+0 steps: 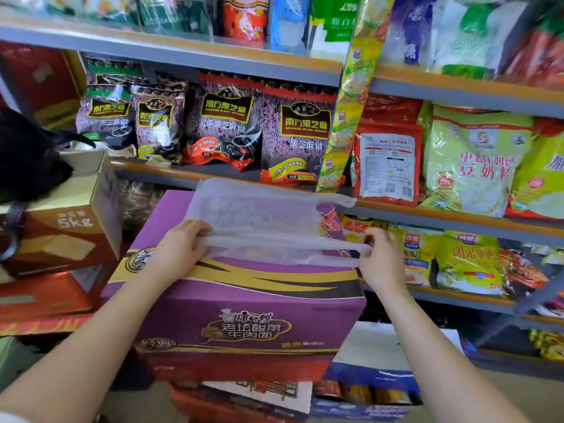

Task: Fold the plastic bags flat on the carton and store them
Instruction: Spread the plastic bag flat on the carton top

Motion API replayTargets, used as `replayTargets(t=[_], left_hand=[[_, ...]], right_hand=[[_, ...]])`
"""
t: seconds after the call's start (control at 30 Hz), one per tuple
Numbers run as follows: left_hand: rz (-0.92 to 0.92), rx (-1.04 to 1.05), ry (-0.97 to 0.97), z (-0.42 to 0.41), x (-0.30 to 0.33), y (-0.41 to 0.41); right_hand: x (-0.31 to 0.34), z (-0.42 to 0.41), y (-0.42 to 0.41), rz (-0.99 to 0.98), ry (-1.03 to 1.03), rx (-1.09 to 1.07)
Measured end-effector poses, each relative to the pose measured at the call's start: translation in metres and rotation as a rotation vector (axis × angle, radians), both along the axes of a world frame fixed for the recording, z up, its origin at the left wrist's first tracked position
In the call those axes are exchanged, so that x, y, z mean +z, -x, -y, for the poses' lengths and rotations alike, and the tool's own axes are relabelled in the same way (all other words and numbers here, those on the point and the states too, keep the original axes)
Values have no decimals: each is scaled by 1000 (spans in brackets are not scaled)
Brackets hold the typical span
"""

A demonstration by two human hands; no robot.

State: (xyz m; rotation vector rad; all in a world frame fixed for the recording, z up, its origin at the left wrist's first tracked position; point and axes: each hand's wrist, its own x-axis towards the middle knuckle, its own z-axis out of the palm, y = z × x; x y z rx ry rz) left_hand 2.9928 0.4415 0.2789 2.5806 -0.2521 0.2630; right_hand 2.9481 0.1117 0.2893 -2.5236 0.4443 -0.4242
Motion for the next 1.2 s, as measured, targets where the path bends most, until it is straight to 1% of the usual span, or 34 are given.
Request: replayTargets(t=[0.03, 0.1, 0.13, 0.2, 0.27, 0.33, 0.43, 0.53, 0.63, 0.73, 0.8, 0.83, 0.9, 0.93, 0.97, 1.0, 1.07, 1.13, 1.2], left_hand=[[2, -17, 16, -6, 1, 2], [2, -47, 47, -16, 1, 7], [-8, -59, 67, -20, 1, 9], [-7, -76, 94, -26, 2, 11], [9, -60, 96, -33, 3, 11], [-12, -50, 103, -39, 7, 11], [-29, -174, 113, -48, 12, 12], [13, -259, 134, -58, 17, 11], [83, -328, 165, -75, 18, 11], [145, -351, 127, -92, 16, 9], [120, -313, 70, -101, 10, 4], [63, -287, -1, -102, 8, 3], [-52, -196, -209, -97, 11, 4], [-46, -143, -303, -90, 15, 6], [-5, -121, -350, -79, 22, 11], [53, -169, -332, -65, 27, 16], [152, -364, -233, -31, 33, 27], [165, -493, -194, 6, 30, 30], [143, -518, -189, 38, 24, 27]], right_hand=[[3, -6, 5, -9, 129, 24], [8, -23, 14, 109, 303, 134], [11, -35, 16, 180, 345, 236], [12, -63, 16, 255, 417, 438], [10, -89, 9, 261, 482, 552], [6, -111, -1, 220, 506, 607], [-2, -137, -14, 214, 607, 611], [-2, -150, -22, 218, 718, 544], [0, -140, -25, 255, 761, 460], [0, -119, -22, 302, 778, 339], [-4, -106, -17, 328, 736, 216], [-7, -101, -14, 339, 685, 168], [-12, -97, -7, 336, 567, 156], [-14, -97, -4, 314, 505, 178], [-16, -98, 1, 272, 440, 196], [-18, -99, 5, 230, 378, 192], [-18, -97, 14, 218, 269, 82], [-16, -91, 21, 210, 123, -67], [-15, -77, 22, 183, -83, -93]])
